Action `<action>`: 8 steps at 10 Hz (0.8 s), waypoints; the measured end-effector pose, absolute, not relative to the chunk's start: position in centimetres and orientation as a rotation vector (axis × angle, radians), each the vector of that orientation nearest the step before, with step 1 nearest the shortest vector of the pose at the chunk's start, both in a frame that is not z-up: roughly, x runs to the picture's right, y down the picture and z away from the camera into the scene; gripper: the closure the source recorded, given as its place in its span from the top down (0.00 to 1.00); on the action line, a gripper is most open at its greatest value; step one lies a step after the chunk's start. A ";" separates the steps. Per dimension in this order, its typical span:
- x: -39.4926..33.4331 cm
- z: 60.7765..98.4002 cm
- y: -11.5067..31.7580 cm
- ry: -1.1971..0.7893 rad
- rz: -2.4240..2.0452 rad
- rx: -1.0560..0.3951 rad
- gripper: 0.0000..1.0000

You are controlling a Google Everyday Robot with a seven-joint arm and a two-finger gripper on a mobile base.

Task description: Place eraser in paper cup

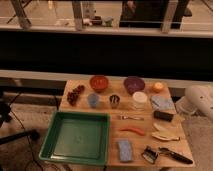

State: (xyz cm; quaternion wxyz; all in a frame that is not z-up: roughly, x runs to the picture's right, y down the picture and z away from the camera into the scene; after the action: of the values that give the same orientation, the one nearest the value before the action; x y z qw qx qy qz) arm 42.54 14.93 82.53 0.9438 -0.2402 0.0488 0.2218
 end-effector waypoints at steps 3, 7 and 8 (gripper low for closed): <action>42.2 82.9 15.8 0.063 0.405 -0.506 0.80; 40.7 84.9 16.1 0.024 0.362 -0.526 0.80; 40.5 85.4 16.1 0.018 0.359 -0.531 0.80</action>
State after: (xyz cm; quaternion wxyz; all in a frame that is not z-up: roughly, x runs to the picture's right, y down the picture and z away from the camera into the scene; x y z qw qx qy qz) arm 40.45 16.07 85.38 0.9491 -0.2608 0.0089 0.1763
